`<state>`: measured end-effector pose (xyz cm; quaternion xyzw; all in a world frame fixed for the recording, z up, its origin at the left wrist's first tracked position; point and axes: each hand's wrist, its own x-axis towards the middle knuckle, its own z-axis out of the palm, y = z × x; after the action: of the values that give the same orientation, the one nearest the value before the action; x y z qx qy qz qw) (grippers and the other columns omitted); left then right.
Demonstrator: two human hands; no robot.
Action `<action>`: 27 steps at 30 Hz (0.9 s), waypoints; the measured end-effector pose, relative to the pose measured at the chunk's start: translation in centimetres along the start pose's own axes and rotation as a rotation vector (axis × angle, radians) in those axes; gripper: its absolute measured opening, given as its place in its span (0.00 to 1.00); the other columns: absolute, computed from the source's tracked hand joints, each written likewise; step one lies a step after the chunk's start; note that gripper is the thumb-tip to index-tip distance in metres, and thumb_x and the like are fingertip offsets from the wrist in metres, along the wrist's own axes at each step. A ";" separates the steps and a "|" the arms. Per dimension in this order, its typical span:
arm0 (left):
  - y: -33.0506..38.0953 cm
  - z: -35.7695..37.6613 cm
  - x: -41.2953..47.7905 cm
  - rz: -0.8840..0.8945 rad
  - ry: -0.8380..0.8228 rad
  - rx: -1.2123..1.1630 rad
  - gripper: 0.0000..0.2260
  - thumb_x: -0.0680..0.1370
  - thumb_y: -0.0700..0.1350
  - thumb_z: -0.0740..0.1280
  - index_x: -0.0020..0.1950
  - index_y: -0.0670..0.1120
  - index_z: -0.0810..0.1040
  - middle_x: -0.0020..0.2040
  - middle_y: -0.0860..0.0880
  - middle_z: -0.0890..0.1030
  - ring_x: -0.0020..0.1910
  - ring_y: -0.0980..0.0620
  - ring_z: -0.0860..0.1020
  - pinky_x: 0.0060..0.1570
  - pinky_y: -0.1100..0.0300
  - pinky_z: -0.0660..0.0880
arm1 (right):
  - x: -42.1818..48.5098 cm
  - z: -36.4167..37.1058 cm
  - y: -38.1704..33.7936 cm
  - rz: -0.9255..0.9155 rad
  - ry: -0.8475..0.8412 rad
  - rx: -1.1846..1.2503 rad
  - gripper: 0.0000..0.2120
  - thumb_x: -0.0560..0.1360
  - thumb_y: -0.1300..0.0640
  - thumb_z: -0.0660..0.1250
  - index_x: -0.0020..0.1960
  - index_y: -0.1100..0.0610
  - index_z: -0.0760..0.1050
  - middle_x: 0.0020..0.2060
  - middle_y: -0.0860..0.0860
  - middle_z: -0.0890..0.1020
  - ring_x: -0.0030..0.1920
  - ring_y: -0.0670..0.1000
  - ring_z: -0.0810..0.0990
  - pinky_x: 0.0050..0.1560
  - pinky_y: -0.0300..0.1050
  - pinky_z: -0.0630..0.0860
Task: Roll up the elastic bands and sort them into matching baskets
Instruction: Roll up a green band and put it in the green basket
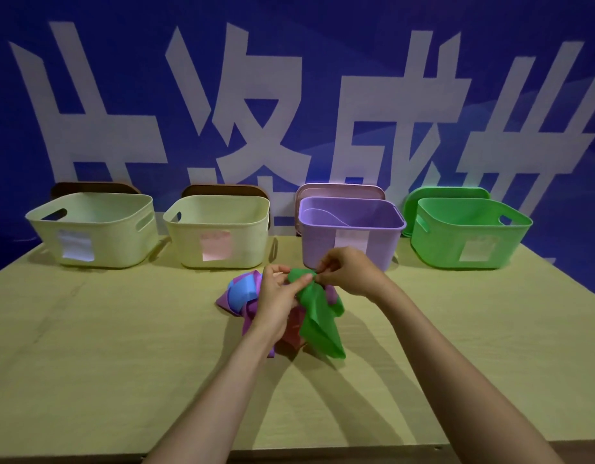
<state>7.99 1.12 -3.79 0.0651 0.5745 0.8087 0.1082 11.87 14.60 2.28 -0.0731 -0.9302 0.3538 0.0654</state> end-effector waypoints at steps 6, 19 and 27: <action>-0.5 -0.7 0.7 0.082 0.101 0.027 0.09 0.76 0.42 0.69 0.43 0.46 0.69 0.35 0.47 0.78 0.35 0.48 0.77 0.33 0.57 0.75 | -0.7 0.5 0.0 0.013 -0.016 -0.247 0.09 0.74 0.55 0.69 0.41 0.61 0.80 0.41 0.56 0.83 0.41 0.54 0.78 0.39 0.45 0.72; -0.1 -1.7 1.3 0.077 0.023 0.176 0.10 0.76 0.51 0.69 0.44 0.46 0.74 0.37 0.47 0.80 0.38 0.49 0.80 0.40 0.55 0.79 | 0.1 -1.8 0.4 -0.224 0.321 -0.322 0.07 0.76 0.56 0.66 0.46 0.60 0.78 0.46 0.56 0.82 0.48 0.58 0.78 0.47 0.52 0.74; -0.5 -0.8 1.4 -0.070 -0.095 0.193 0.05 0.72 0.45 0.73 0.37 0.46 0.82 0.42 0.44 0.84 0.49 0.42 0.81 0.54 0.46 0.78 | -0.7 -0.6 1.4 -0.222 0.332 -0.187 0.06 0.75 0.59 0.67 0.44 0.63 0.78 0.44 0.58 0.81 0.45 0.58 0.79 0.48 0.54 0.75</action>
<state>6.49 0.87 -4.60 0.0933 0.6459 0.7414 0.1565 12.78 15.90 1.78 -0.0332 -0.9378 0.2395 0.2493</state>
